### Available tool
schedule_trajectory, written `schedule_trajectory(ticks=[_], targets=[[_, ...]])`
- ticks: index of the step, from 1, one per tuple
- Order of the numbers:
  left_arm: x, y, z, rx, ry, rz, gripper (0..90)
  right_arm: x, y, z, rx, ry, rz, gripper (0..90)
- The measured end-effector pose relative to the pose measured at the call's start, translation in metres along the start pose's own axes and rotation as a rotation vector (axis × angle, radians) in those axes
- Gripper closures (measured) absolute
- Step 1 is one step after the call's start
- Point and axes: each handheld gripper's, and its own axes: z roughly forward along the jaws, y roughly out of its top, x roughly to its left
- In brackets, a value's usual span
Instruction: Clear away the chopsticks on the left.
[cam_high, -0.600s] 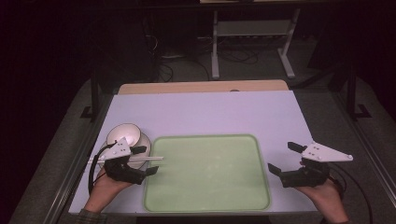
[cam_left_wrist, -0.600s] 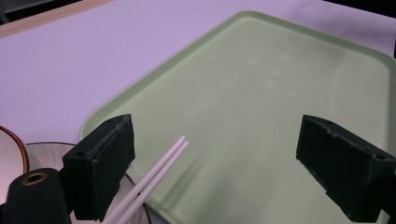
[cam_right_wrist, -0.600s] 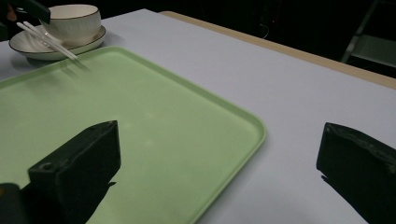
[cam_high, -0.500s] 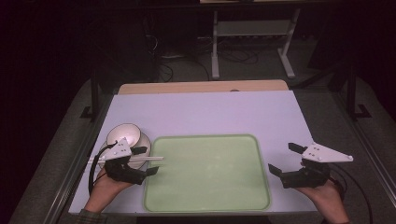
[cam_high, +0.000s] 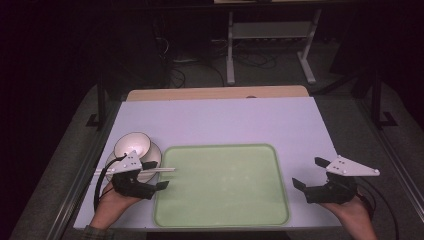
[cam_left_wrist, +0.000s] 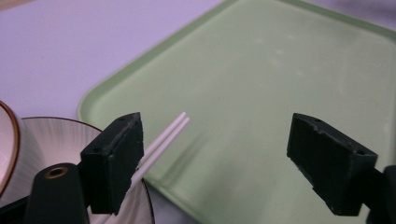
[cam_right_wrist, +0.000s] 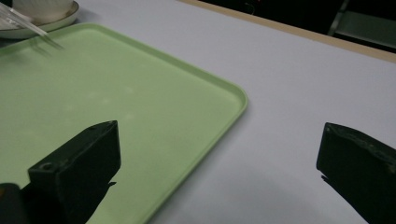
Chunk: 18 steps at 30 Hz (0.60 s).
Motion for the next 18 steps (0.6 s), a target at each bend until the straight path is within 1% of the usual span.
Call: schedule_trajectory(ticks=[2, 4, 5, 7, 9, 10, 11, 12, 16, 17, 18], targets=[[-0.001, -0.001, 0.001, 0.017, 0.005, 0.011, 20.4, -0.001, -0.004, 0.001, 0.013, -0.010, 0.008, 0.0], [-0.001, -0.002, 0.001, 0.020, 0.006, 0.009, 21.5, -0.001, -0.006, 0.002, 0.017, -0.010, 0.009, 0.0], [-0.001, -0.003, 0.001, 0.023, 0.008, 0.011, 22.4, -0.001, -0.011, 0.005, 0.033, -0.020, 0.010, 0.0], [-0.001, -0.003, 0.000, 0.025, 0.015, 0.007, 24.3, -0.001, -0.014, 0.006, 0.052, -0.028, 0.009, 0.0], [0.000, -0.004, 0.000, 0.031, 0.017, 0.003, 27.6, -0.001, -0.015, 0.007, 0.058, -0.028, 0.009, 0.0], [0.000, -0.004, -0.001, 0.033, 0.019, 0.001, 27.6, -0.001, -0.017, 0.007, 0.066, -0.032, 0.015, 0.0], [0.000, -0.005, -0.001, 0.037, 0.020, -0.001, 31.5, -0.001, -0.020, 0.007, 0.073, -0.034, 0.022, 0.0], [0.000, -0.005, -0.002, 0.038, 0.022, -0.001, 33.5, -0.001, -0.022, 0.007, 0.076, -0.033, 0.027, 0.0], [0.001, -0.006, -0.003, 0.038, 0.026, -0.006, 44.6, 0.000, -0.028, 0.008, 0.088, -0.039, 0.029, 0.0], [0.002, -0.006, -0.003, 0.042, 0.031, -0.007, 47.6, 0.000, -0.031, 0.008, 0.102, -0.045, 0.028, 0.0], [0.002, -0.007, -0.003, 0.044, 0.032, -0.008, 47.6, 0.000, -0.031, 0.008, 0.102, -0.045, 0.028, 0.0]])
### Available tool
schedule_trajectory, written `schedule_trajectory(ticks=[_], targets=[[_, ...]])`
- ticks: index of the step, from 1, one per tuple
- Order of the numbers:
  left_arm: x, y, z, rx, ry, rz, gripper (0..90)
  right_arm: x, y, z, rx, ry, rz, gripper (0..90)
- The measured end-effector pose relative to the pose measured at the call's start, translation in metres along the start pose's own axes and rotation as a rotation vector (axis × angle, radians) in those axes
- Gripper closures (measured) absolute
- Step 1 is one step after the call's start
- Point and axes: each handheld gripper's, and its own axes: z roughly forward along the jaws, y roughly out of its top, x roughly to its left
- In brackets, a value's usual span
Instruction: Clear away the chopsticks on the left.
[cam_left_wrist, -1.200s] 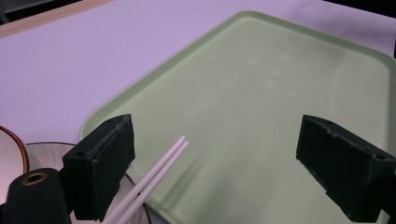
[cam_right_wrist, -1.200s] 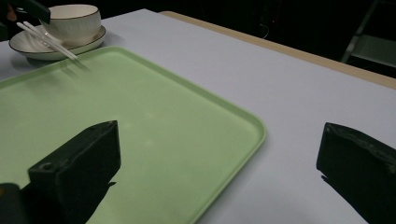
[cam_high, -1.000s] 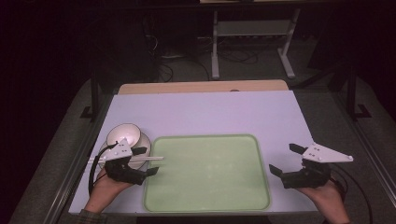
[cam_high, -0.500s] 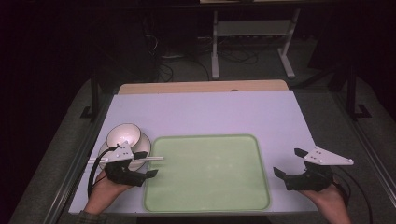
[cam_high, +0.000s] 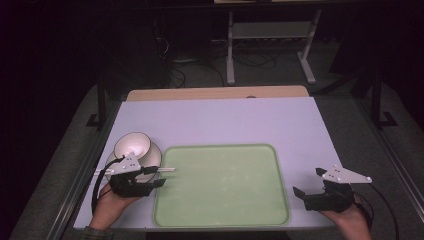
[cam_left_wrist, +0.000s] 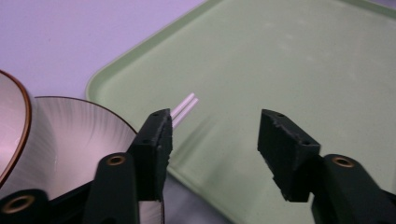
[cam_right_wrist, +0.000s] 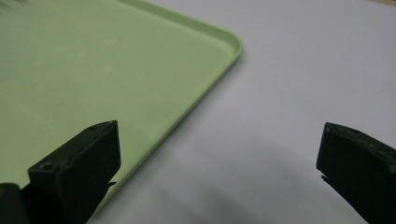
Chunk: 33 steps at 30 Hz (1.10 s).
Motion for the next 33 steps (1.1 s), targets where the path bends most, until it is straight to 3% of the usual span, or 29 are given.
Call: schedule_trajectory(ticks=[1, 5, 10, 16, 33], targets=[[0.001, -0.001, 0.000, 0.013, 0.019, 0.000, 56.5, 0.001, -0.003, 0.001, 0.013, -0.007, 0.001, 0.0], [0.004, -0.003, 0.001, 0.035, 0.024, -0.010, 73.4, 0.000, -0.007, 0.005, 0.034, -0.012, -0.004, 0.0], [0.006, -0.004, 0.002, 0.069, 0.022, -0.010, 89.7, -0.001, -0.008, 0.008, 0.041, 0.001, -0.002, 0.0], [0.009, -0.004, 0.008, 0.126, 0.037, -0.013, 89.8, -0.001, -0.009, 0.010, 0.049, 0.000, -0.007, 0.0], [0.018, 0.002, 0.029, 0.176, 0.043, -0.017, 89.8, -0.001, -0.008, 0.011, 0.044, 0.010, 0.002, 0.0]])
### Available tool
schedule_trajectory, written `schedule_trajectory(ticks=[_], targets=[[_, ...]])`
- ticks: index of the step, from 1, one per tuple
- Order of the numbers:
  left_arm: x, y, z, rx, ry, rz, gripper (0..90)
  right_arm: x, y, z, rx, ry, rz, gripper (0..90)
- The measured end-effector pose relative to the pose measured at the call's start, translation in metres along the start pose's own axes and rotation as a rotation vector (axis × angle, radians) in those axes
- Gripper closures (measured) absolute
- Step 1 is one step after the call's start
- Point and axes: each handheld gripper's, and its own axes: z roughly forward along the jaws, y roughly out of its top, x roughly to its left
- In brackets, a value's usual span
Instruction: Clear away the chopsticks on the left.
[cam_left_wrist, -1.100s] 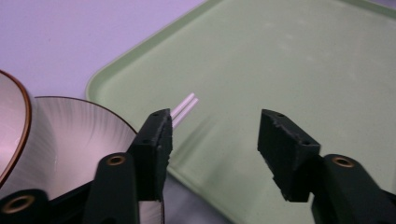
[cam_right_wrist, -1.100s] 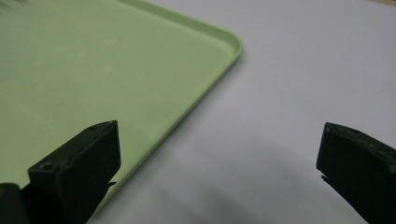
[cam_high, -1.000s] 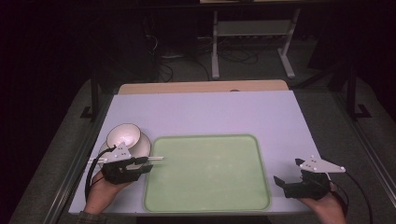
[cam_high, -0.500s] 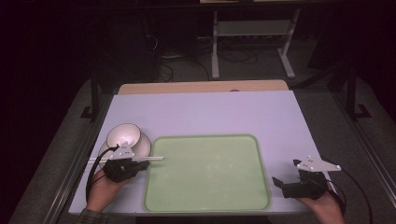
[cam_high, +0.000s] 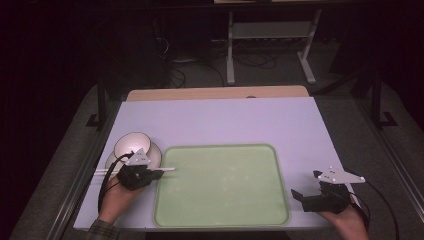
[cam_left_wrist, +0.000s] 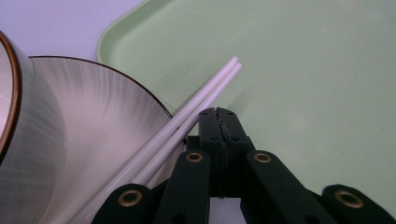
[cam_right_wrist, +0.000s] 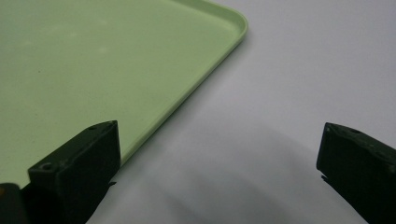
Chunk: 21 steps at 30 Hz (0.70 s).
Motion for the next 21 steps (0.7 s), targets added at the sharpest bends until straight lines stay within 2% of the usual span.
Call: schedule_trajectory(ticks=[7, 15, 21], targets=[[0.000, 0.006, 0.005, 0.004, 0.010, 0.007, 89.8, 0.000, 0.000, -0.001, -0.007, -0.001, 0.001, 0.0], [-0.005, 0.011, 0.007, 0.013, 0.046, -0.009, 89.8, 0.000, 0.001, -0.001, -0.011, 0.000, -0.001, 0.0], [-0.012, 0.015, 0.006, -0.004, 0.077, -0.019, 89.9, -0.001, 0.001, -0.002, -0.012, -0.001, 0.001, 0.0]])
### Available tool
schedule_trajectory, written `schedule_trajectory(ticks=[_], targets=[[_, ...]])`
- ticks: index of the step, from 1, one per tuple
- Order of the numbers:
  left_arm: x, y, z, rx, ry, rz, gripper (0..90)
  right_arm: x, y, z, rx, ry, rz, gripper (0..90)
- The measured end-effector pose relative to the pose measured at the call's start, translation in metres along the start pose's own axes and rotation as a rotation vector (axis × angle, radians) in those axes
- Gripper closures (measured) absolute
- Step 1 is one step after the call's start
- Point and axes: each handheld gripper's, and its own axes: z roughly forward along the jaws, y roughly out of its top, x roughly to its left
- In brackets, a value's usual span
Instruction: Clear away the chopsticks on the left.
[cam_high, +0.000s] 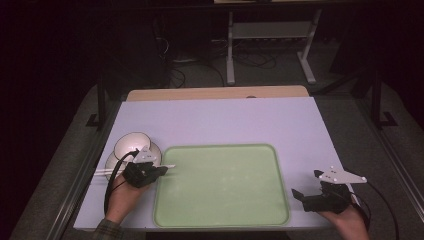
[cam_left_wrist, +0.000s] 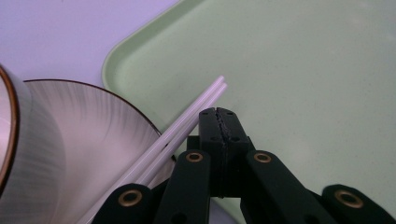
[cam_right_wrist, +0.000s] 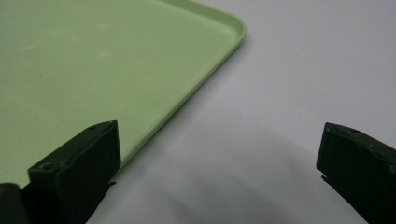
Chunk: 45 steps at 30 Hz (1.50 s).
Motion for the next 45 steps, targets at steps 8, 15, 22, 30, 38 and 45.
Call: schedule_trajectory(ticks=[8, 15, 22, 30, 38, 45], targets=[[-0.006, 0.003, 0.007, 0.008, -0.020, -0.013, 89.9, 0.000, 0.000, -0.001, -0.005, 0.002, 0.002, 0.0], [-0.011, 0.005, 0.018, 0.028, -0.027, -0.004, 89.9, 0.000, 0.000, -0.001, -0.008, 0.002, 0.002, 0.0], [-0.012, 0.012, 0.028, 0.035, -0.028, -0.004, 89.9, 0.000, 0.000, -0.001, -0.007, 0.004, 0.004, 0.0], [-0.007, 0.019, 0.033, 0.025, -0.014, -0.025, 89.9, -0.001, 0.000, -0.001, -0.012, 0.007, 0.006, 0.0], [-0.002, 0.027, 0.037, 0.016, -0.002, -0.050, 89.9, -0.001, 0.000, -0.001, -0.012, 0.008, 0.008, 0.0], [0.001, 0.033, 0.043, 0.018, 0.011, -0.066, 89.9, -0.001, 0.000, -0.002, -0.015, 0.008, 0.011, 0.0]])
